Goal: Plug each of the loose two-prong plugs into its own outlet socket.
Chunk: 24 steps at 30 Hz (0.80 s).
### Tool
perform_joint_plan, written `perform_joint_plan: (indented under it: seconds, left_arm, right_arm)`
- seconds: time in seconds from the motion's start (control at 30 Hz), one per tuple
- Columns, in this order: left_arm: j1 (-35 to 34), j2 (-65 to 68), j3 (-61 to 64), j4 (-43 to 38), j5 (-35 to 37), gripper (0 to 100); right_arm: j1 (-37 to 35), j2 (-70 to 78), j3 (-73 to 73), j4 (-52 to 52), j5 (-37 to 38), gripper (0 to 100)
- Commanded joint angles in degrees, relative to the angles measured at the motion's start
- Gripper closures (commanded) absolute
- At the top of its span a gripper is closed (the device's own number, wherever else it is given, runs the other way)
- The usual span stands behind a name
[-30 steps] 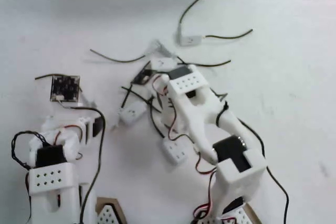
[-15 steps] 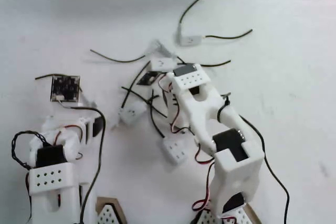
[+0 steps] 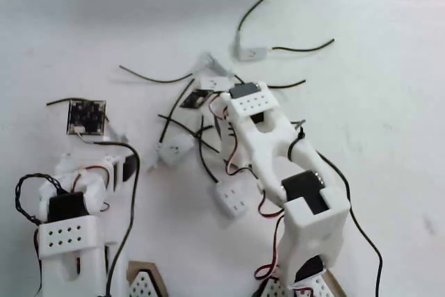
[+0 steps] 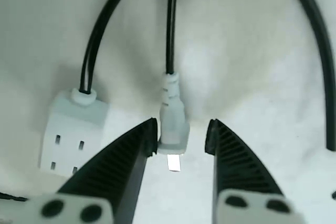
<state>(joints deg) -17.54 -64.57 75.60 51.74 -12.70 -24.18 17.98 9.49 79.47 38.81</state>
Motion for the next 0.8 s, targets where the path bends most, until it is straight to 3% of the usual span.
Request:
perform_joint_plan:
  seconds: [0.0, 0.23, 0.5, 0.57, 0.77]
  left_arm:
    - [-0.22, -1.01, -0.35, -1.05, 0.09, 70]
    - [-0.22, -1.01, -0.35, -1.05, 0.09, 70]
    - [-0.22, -1.01, -0.35, -1.05, 0.09, 70]
    - [-0.22, -1.01, -0.35, -1.05, 0.09, 70]
    - [-0.22, -1.01, -0.35, -1.05, 0.09, 70]
  right_arm:
    - [-0.92, 0.48, -2.02, -0.31, 0.0, 84.4]
    - [-1.89, 3.47, -3.87, -1.27, 0.0, 91.3]
    - [-2.15, 3.65, -4.48, -1.19, 0.0, 92.0]
    - [-1.8, 3.12, -4.75, -1.01, 0.0, 96.6]
    - [-1.63, -4.26, -4.48, 5.14, -0.09, 98.0]
